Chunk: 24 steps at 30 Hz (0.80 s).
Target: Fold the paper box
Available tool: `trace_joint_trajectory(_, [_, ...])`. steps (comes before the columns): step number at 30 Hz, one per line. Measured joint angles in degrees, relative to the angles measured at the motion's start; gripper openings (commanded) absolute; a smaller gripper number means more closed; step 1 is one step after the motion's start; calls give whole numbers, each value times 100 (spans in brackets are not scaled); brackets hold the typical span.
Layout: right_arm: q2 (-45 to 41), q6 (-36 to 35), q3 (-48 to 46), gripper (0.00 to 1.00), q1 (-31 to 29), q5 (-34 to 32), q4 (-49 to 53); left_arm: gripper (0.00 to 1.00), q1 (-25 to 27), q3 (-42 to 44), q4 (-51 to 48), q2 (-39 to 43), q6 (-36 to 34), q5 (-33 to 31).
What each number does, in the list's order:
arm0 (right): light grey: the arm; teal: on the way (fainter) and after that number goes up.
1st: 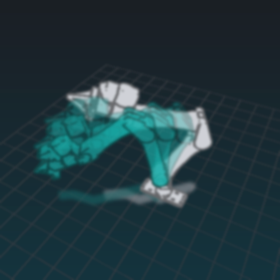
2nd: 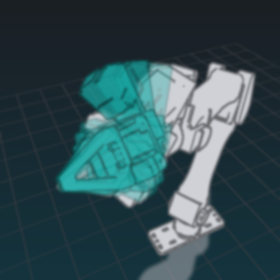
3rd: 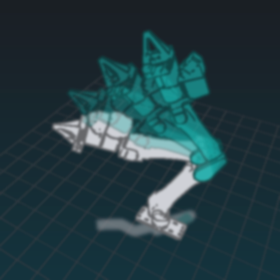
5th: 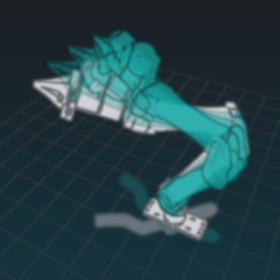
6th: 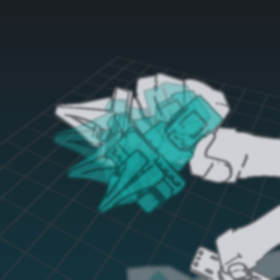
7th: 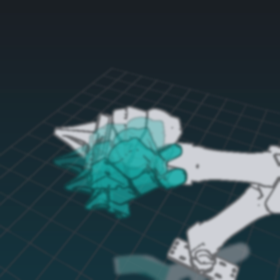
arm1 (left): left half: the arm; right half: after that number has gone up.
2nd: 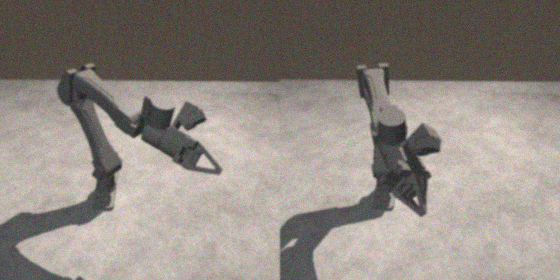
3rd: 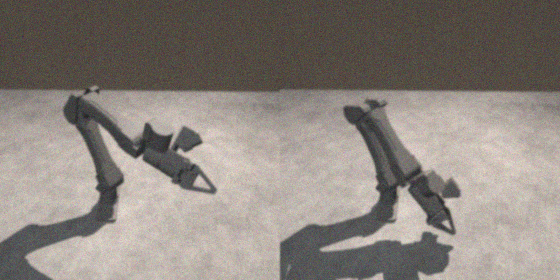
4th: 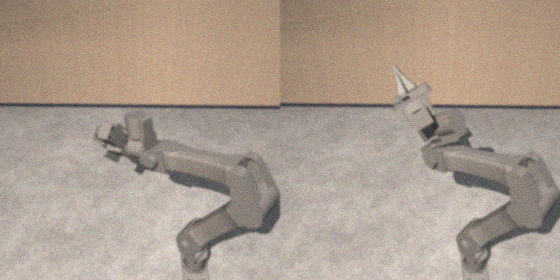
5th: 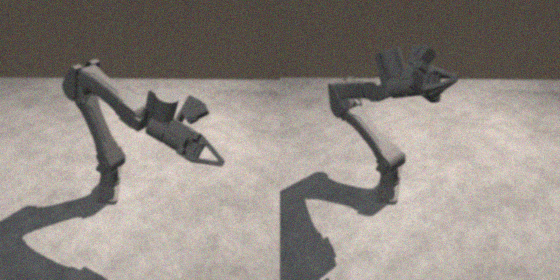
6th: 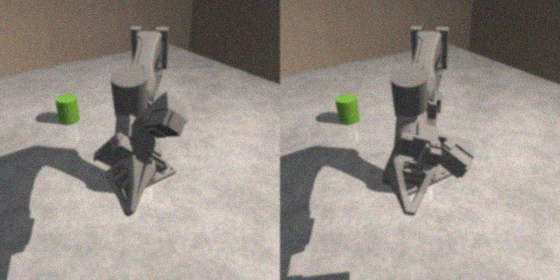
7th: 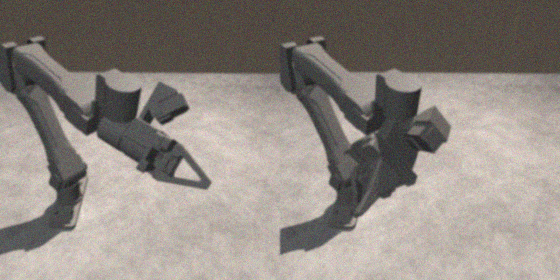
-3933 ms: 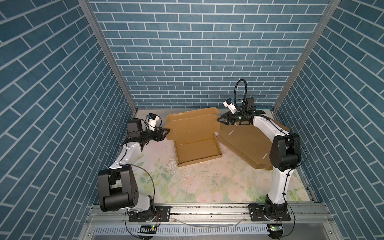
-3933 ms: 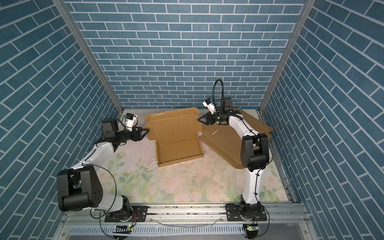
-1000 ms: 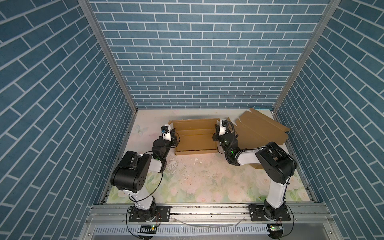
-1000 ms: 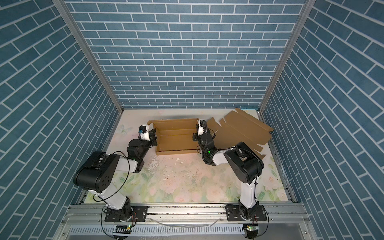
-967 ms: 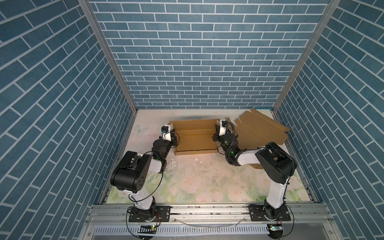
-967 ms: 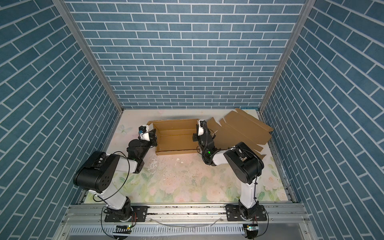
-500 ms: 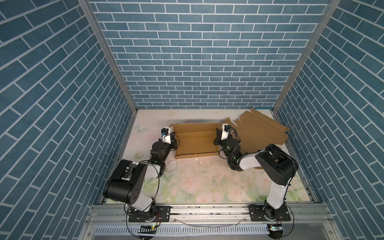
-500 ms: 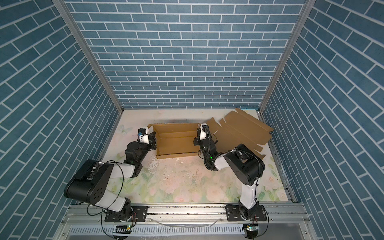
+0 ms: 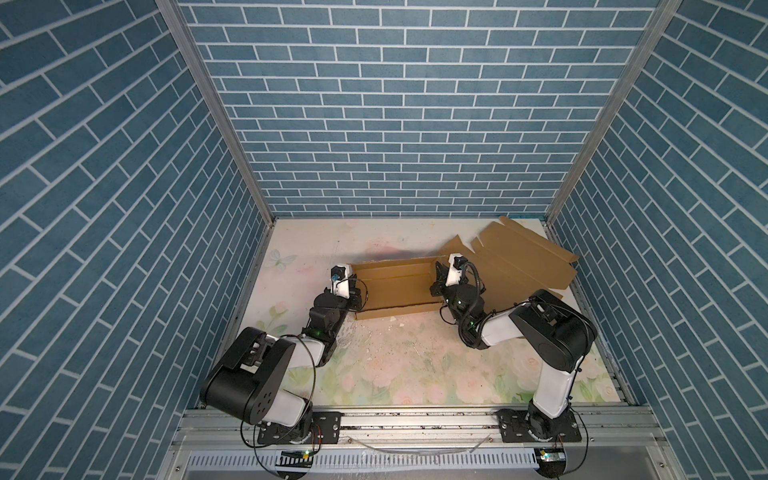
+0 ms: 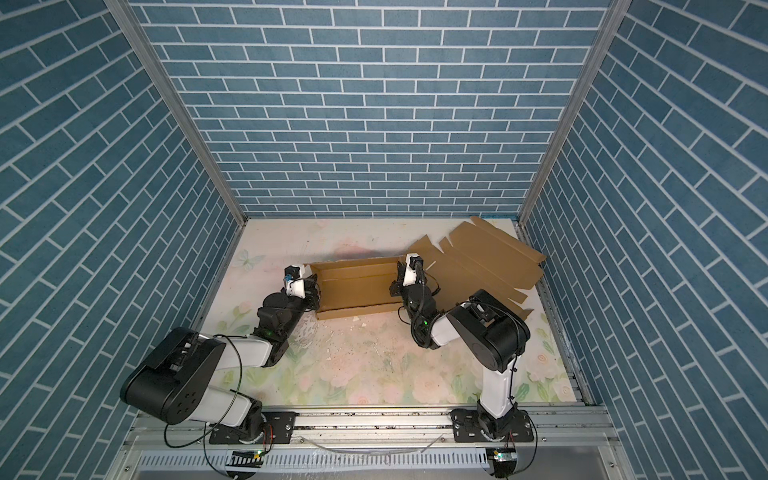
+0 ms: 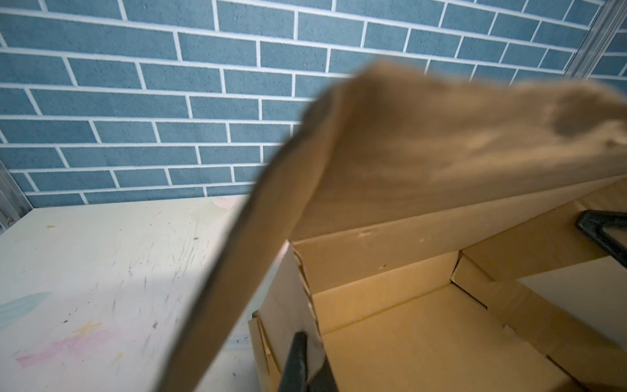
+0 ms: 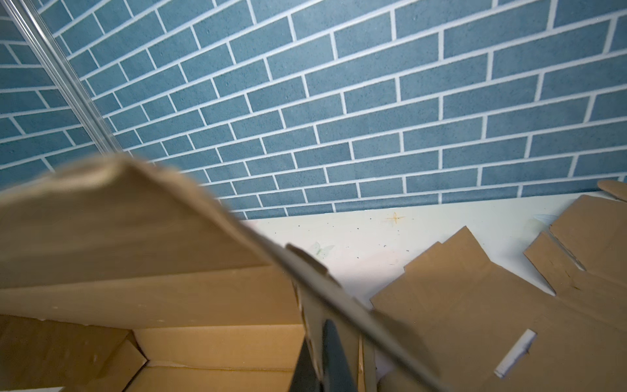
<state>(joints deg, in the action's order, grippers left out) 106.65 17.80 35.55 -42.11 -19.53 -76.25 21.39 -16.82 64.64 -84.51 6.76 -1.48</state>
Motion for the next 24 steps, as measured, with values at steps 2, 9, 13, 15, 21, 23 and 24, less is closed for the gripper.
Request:
trace_joint_trajectory(2, [0,-2,-90,0,0,7,-13,0,46,74,17,-37,11,-44])
trace_joint_trajectory(9, [-221,-9,-282,13,72,328,120,0,79,179,63,-20,-46,-85])
trace_joint_trajectory(13, [-586,22,-444,28,275,901,651,0,101,262,85,-7,-116,-76])
trace_joint_trajectory(15, [-866,33,-527,36,422,1263,951,0,114,295,114,-7,-131,-52])
trace_joint_trajectory(21, [-2059,-146,-669,56,846,2282,2223,0,136,337,181,-9,-173,-37])
trace_joint_trajectory(23, [-2524,-332,-667,58,852,2544,2839,0,140,337,214,-28,-186,-39])
trace_joint_trajectory(24, [-2758,-439,-667,58,852,2647,3161,0,142,337,245,-52,-188,-39])
